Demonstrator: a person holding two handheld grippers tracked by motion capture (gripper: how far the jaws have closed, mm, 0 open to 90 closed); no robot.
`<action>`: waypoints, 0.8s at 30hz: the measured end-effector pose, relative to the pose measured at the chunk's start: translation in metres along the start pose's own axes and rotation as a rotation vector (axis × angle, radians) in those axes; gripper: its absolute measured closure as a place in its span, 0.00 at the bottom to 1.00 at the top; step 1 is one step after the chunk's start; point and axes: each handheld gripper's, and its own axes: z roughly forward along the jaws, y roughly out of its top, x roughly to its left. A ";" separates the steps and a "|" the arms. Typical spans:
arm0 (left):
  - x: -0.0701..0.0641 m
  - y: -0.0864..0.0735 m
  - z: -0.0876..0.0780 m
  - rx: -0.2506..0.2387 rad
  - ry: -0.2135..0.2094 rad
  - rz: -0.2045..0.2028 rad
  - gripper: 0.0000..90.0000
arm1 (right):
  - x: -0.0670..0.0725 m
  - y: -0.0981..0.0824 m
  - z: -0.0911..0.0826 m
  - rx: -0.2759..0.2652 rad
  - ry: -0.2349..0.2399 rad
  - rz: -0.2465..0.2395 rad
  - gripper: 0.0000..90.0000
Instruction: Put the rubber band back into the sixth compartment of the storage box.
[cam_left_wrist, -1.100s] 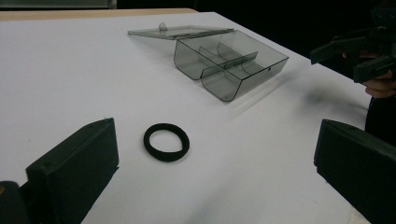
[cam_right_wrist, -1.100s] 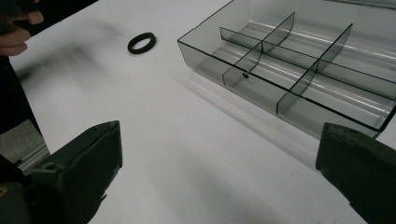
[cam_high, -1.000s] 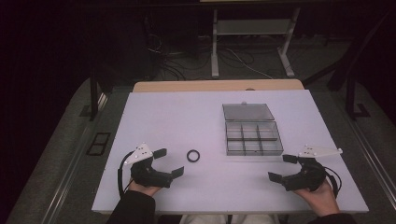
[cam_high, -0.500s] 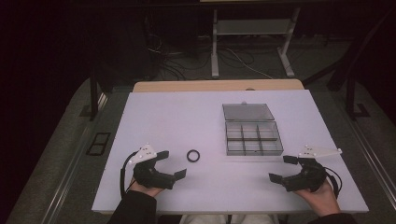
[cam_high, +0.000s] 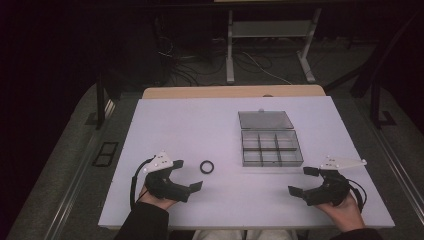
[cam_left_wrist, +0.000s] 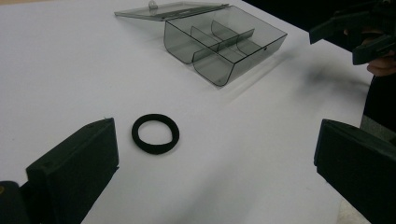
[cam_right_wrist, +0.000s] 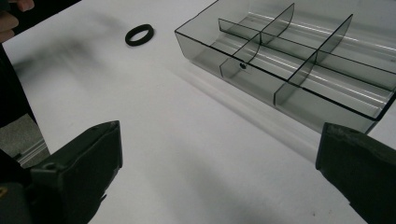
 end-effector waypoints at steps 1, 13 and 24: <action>0.000 0.001 0.000 0.004 0.000 -0.001 0.00 | 0.000 0.000 0.000 0.000 0.000 0.000 0.00; 0.009 0.019 0.000 0.032 0.006 0.008 0.00 | 0.000 0.000 0.000 0.000 0.001 -0.009 0.00; 0.013 0.037 0.006 0.083 -0.005 0.033 0.00 | 0.000 -0.001 -0.001 -0.004 -0.001 -0.002 0.00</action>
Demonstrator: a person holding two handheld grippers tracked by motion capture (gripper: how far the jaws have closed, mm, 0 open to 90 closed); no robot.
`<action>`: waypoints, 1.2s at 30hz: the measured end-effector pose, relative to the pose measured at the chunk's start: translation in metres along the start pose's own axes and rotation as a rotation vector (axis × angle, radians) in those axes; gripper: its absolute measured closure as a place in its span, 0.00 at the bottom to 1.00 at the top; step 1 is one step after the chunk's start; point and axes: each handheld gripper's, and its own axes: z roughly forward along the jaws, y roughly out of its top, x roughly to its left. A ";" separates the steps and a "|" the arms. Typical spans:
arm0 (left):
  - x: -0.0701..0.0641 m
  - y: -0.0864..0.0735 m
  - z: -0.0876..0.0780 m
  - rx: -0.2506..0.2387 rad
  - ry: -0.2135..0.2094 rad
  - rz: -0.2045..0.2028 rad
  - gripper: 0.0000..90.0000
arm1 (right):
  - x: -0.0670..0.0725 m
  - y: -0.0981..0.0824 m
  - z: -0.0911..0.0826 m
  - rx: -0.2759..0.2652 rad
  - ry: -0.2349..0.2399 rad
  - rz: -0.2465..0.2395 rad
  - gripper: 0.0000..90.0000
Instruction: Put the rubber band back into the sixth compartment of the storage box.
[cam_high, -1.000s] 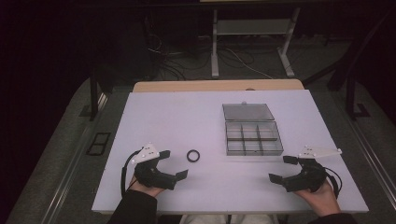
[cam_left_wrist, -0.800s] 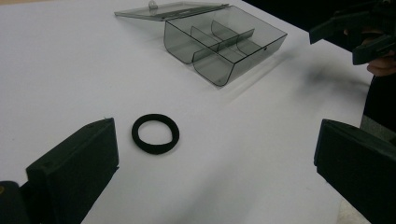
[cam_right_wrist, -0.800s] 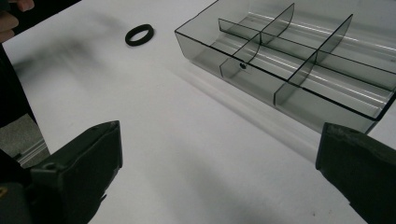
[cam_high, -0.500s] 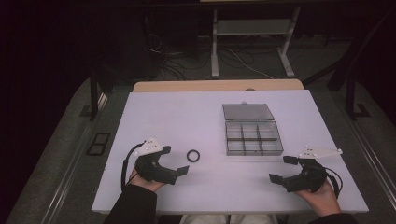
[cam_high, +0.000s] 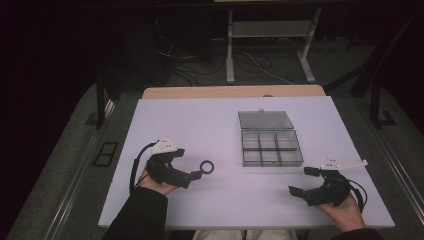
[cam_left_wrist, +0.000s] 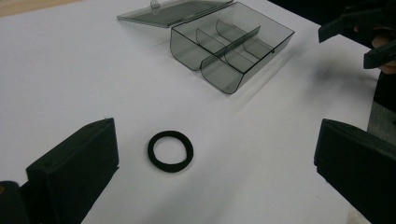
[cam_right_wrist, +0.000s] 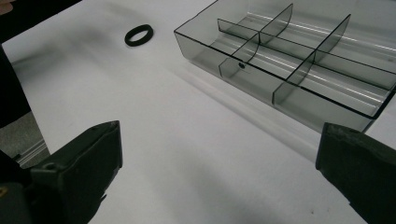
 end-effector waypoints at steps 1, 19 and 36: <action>0.001 0.002 0.000 0.005 -0.001 0.003 0.00 | 0.000 0.000 0.000 0.000 0.000 0.001 0.00; 0.013 0.020 0.017 0.093 -0.011 0.047 0.00 | 0.000 -0.001 -0.001 0.003 0.002 -0.005 0.00; 0.033 0.026 0.034 0.132 -0.016 0.043 0.00 | -0.001 -0.001 -0.001 0.003 0.001 -0.005 0.00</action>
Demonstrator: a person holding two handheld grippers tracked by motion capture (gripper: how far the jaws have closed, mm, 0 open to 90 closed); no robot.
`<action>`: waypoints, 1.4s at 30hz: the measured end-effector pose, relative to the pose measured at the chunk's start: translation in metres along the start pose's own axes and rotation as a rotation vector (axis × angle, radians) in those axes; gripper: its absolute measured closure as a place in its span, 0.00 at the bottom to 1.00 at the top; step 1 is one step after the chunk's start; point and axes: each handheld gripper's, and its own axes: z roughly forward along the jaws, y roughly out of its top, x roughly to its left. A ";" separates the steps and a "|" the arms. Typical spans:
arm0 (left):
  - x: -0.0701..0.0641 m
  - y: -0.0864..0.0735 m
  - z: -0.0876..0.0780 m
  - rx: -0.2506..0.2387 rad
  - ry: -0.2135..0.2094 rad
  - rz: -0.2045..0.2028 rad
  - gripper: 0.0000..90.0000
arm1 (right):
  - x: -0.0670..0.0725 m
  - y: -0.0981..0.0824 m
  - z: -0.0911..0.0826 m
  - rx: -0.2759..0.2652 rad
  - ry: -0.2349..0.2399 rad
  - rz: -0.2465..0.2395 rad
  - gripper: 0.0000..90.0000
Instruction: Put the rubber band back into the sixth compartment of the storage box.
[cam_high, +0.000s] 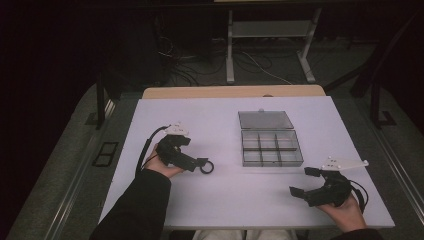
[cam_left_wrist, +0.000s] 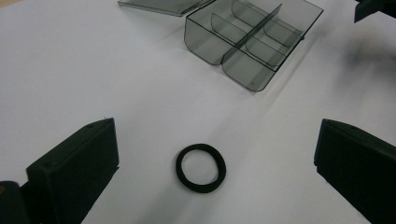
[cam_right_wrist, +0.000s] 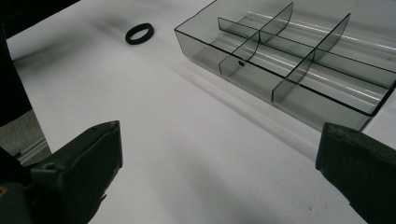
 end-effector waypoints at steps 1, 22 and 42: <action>0.001 0.000 0.001 0.006 0.001 -0.003 0.00 | 0.000 0.000 0.000 0.001 0.000 0.000 0.00; 0.021 -0.007 0.032 0.093 -0.007 -0.008 0.00 | 0.001 -0.001 0.002 0.010 0.001 -0.007 0.00; 0.028 -0.012 0.048 0.155 -0.043 0.008 0.03 | 0.001 0.001 0.006 0.009 0.028 -0.013 0.00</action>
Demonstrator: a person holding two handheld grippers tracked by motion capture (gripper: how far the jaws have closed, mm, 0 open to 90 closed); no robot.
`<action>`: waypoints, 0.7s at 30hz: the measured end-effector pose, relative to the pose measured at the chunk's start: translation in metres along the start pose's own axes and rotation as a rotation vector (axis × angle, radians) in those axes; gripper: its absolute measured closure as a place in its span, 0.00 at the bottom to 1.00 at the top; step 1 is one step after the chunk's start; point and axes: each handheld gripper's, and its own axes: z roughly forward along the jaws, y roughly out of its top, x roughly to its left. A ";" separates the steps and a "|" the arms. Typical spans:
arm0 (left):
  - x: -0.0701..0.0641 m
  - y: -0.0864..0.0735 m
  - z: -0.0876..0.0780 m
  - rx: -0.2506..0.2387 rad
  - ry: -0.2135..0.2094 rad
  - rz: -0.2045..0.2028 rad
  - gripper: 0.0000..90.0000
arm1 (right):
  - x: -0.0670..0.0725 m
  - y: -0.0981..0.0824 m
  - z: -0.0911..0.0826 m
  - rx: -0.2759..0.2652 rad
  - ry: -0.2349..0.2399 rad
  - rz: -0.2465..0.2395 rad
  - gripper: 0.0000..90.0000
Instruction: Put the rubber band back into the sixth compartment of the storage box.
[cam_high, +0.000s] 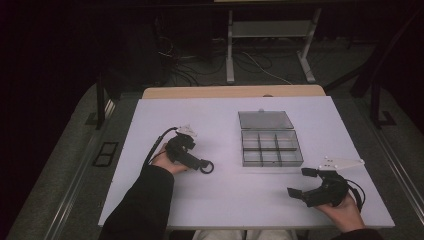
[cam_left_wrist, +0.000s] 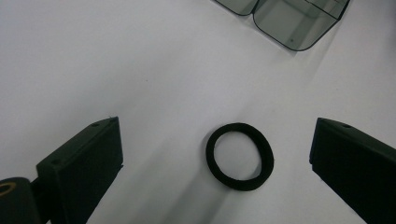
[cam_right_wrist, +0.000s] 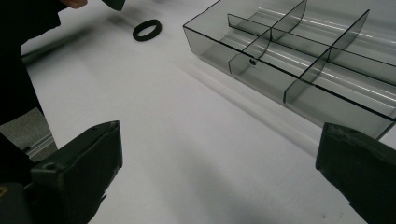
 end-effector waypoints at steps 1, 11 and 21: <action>0.000 0.000 0.001 0.001 -0.002 0.006 0.04 | 0.000 0.000 0.000 0.000 0.000 0.000 0.00; 0.002 0.002 0.011 0.064 -0.005 0.052 0.15 | 0.000 0.000 0.000 0.001 0.002 -0.002 0.00; -0.002 0.002 0.019 0.084 -0.044 0.096 0.32 | 0.000 0.000 0.000 0.004 0.002 -0.002 0.00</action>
